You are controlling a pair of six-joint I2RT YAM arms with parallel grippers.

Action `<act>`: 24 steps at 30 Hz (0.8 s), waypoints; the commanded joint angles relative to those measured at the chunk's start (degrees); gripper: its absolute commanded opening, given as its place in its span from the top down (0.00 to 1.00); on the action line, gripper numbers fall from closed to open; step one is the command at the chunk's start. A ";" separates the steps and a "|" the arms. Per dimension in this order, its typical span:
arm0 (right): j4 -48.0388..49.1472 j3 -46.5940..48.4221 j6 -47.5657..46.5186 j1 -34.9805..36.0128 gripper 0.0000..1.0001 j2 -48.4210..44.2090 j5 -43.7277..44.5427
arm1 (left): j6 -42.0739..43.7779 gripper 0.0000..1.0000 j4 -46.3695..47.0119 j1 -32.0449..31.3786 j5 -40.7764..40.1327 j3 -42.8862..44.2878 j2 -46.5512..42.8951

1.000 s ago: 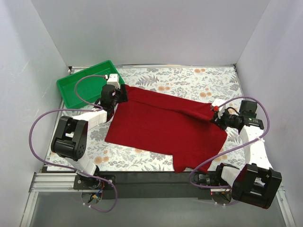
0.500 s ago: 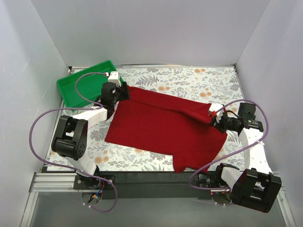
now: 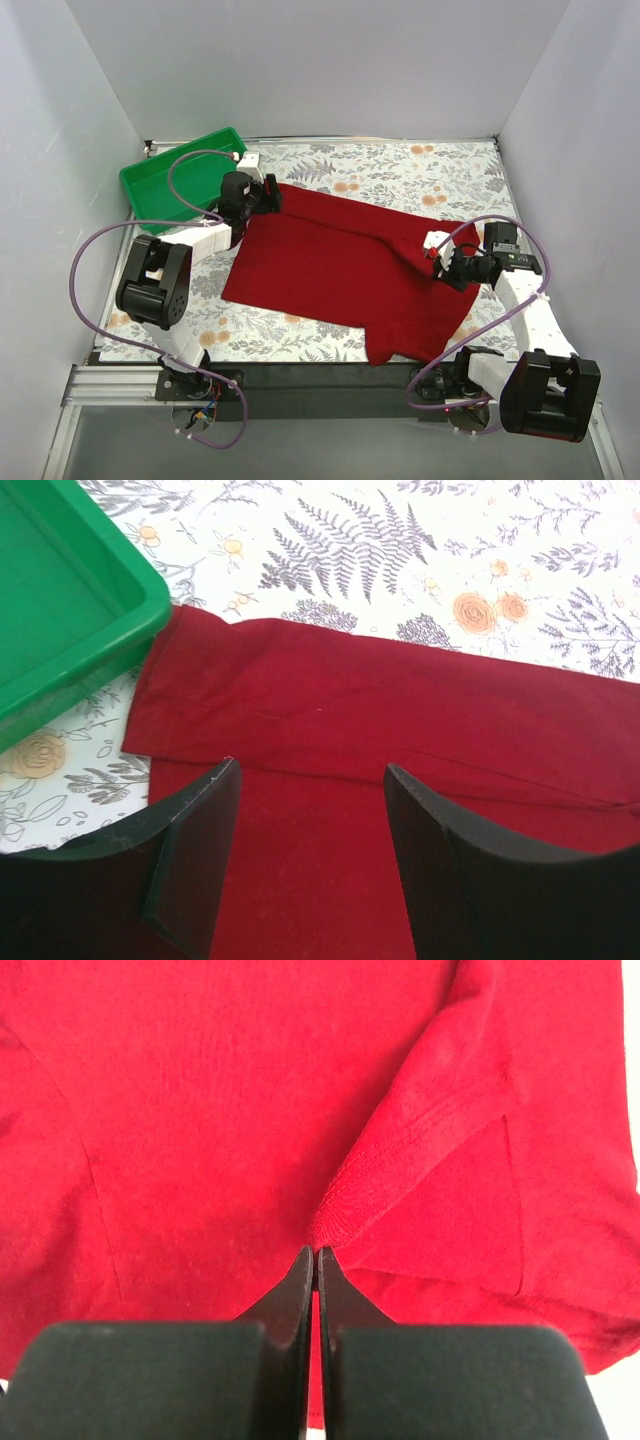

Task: Fold and stack the t-shirts
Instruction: Fold the tshirt

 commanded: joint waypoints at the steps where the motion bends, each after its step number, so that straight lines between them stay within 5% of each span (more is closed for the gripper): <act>1: -0.75 -1.05 -2.34 0.46 0.94 0.22 2.76 | 0.10 0.44 -1.49 -0.76 1.61 2.26 0.38; 9: -6.38 -0.62 -8.94 0.46 0.29 -3.64 5.84 | 2.03 0.44 -5.70 -0.84 0.39 4.98 -1.55; 14: 4.94 4.47 16.29 0.29 0.28 0.73 7.09 | 1.16 0.44 -10.45 -0.84 -1.29 4.90 -8.22; 17: 10.47 7.03 30.98 1.42 0.37 6.80 3.57 | 0.10 0.43 -12.30 -0.84 -1.20 2.70 -14.64; 24: 17.34 14.49 47.20 7.22 0.40 24.97 5.75 | 0.27 0.39 -18.80 -0.76 -4.72 -3.89 -31.16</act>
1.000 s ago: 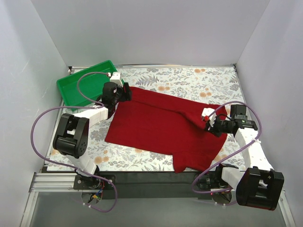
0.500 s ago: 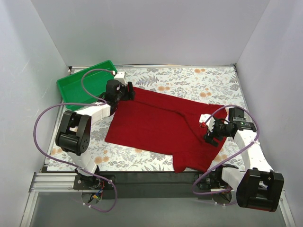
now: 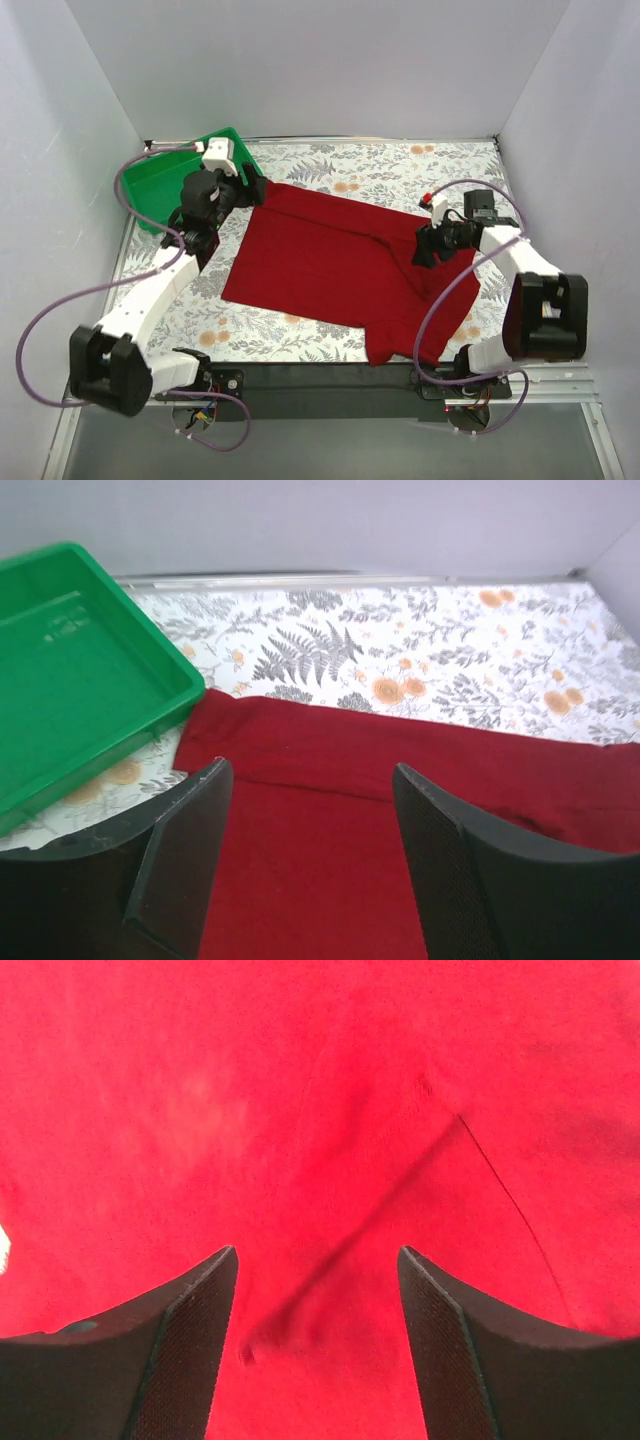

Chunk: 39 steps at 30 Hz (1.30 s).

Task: Fold and stack the t-shirts
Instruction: Fold the tshirt

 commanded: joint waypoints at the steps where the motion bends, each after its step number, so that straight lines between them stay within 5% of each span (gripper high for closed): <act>1: 5.64 6.21 12.44 2.49 0.40 6.05 0.29 | 0.82 0.39 -6.45 -0.14 -3.08 -4.02 -8.75; 9: 5.99 11.50 13.15 2.49 0.44 15.55 3.02 | 2.32 0.30 -8.49 -0.23 -7.56 -14.48 -21.00; 25: 5.90 16.95 11.84 2.75 0.49 23.73 2.58 | 2.50 0.30 -8.49 -0.23 -6.51 -14.14 -21.01; 35: 5.38 16.51 10.61 3.11 0.69 23.64 -0.67 | 2.41 0.30 -8.40 -0.23 -6.42 -14.23 -20.57; 39: 5.20 15.55 9.82 3.11 0.89 21.28 -1.11 | 2.32 0.30 -8.40 -0.23 -6.42 -14.31 -20.57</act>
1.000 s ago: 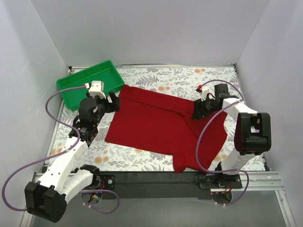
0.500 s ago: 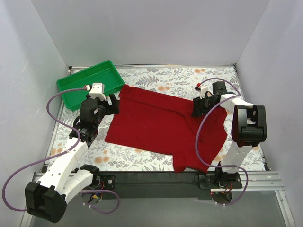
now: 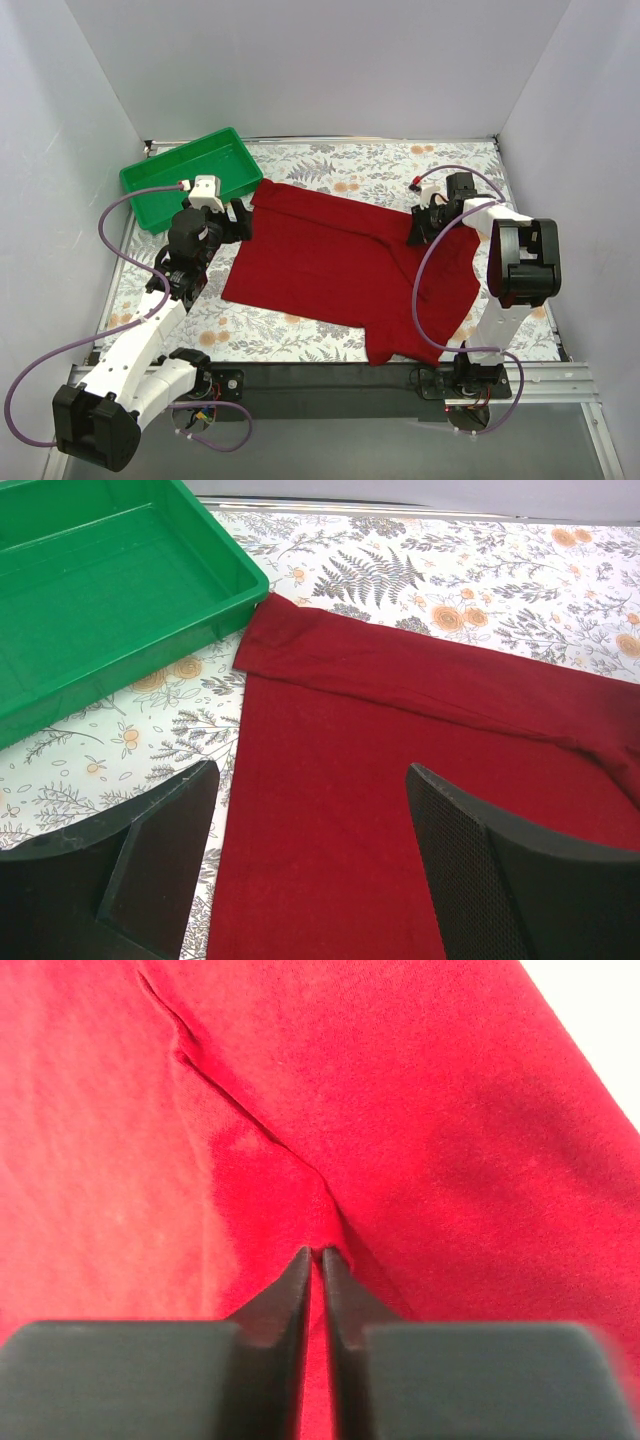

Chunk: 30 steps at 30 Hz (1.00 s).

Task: Fold and stack the t-shirts
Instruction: Fold the tshirt

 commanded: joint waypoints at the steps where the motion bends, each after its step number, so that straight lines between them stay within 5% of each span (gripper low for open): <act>1: 0.26 0.07 -1.07 0.35 0.94 -3.67 -2.44 | 0.55 0.30 -0.07 -0.21 -0.26 0.09 -0.44; 11: -2.99 -7.39 -8.53 3.16 0.99 -13.51 -9.29 | 0.46 0.30 -0.07 -0.21 0.01 0.09 -0.44; 19: -10.19 -9.86 -17.24 12.02 0.98 -14.57 -10.10 | 0.29 0.30 -0.07 -0.21 0.01 0.09 -0.35; 21: -11.60 -9.69 -18.46 14.05 0.75 -14.83 -9.13 | 0.37 0.30 -0.16 -0.21 -0.08 0.09 -0.44; 30: -19.77 -5.82 -23.92 14.85 0.53 -19.31 -17.21 | 0.29 0.30 0.01 -0.21 0.09 0.00 -0.35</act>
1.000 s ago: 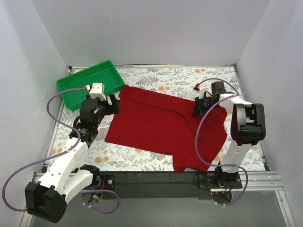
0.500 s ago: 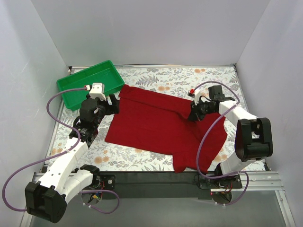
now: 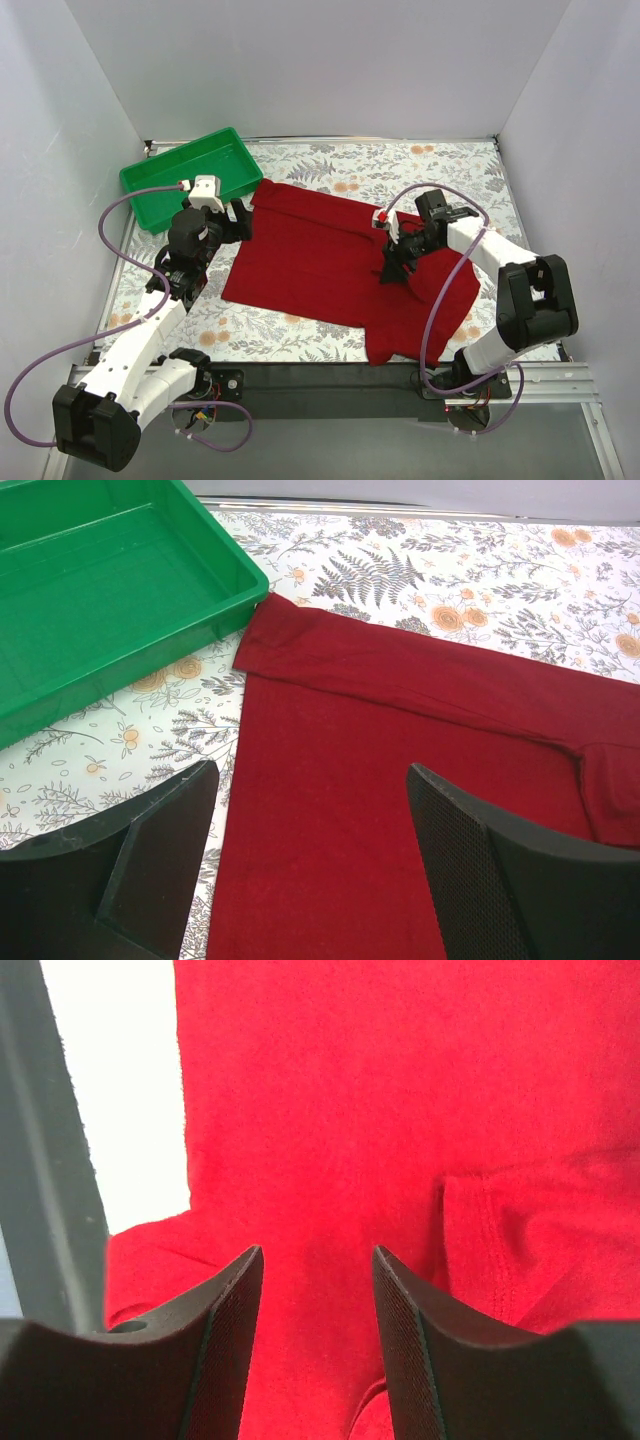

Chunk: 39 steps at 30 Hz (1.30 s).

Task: Fold and stack the t-shirts
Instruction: Fold the tshirt

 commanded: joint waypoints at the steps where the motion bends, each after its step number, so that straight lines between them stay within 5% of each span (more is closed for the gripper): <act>1: -4.48 3.60 -2.75 -0.03 0.53 -3.12 -4.71 | 0.33 0.30 -0.07 -0.21 -0.01 0.00 -0.35; 14: 6.06 5.27 4.11 6.03 0.50 1.97 18.74 | 0.24 0.30 0.01 -0.21 0.69 0.00 -0.08; 28: 9.94 8.00 7.81 10.78 0.54 11.11 28.16 | 0.07 0.30 0.10 -0.21 1.57 0.09 0.00; 39: 10.82 7.12 8.86 11.83 0.85 11.29 29.92 | 0.07 0.30 0.02 -0.21 1.65 0.09 -0.26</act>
